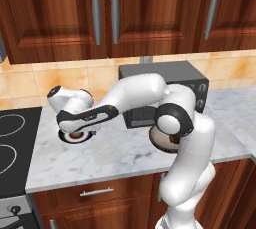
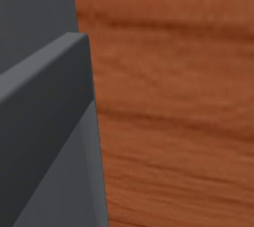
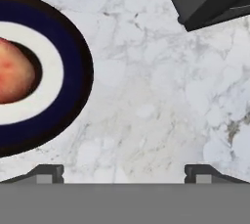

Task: Remove the peach from the bowl and place it on the small plate. Then place the bowl with only the steak in the microwave, close the door, and press the start button to microwave the steak.

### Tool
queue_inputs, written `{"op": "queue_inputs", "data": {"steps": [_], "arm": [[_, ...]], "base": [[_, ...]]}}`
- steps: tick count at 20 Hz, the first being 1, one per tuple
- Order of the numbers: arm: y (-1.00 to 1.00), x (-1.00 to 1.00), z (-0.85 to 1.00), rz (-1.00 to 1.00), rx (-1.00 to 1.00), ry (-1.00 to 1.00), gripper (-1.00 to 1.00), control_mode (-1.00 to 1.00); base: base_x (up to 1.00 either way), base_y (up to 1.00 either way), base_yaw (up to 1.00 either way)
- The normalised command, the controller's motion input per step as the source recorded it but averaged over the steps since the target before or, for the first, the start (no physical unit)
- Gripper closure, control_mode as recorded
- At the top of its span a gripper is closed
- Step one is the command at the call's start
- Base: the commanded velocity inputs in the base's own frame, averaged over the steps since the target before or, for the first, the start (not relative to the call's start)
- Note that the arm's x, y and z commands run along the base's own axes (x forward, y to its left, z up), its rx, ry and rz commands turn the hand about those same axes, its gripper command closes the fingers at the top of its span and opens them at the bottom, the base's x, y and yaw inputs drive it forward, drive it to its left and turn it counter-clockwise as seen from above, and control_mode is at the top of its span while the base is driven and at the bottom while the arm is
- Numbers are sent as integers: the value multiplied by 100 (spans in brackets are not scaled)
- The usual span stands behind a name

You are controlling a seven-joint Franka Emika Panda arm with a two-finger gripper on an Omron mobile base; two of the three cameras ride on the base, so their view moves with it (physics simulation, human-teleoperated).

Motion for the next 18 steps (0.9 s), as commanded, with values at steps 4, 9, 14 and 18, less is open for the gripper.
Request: {"op": "queue_inputs", "data": {"steps": [4,9,14,18], "arm": [[-64,-35,5,0,7,-12,-100,-100],[-79,-39,2,2,6,0,-100,-100],[-100,-60,19,8,0,-1,-100,-100],[-100,-25,54,7,0,5,-100,-100]], "base": [[0,0,0],[0,0,0],[0,0,0],[0,0,0]]}}
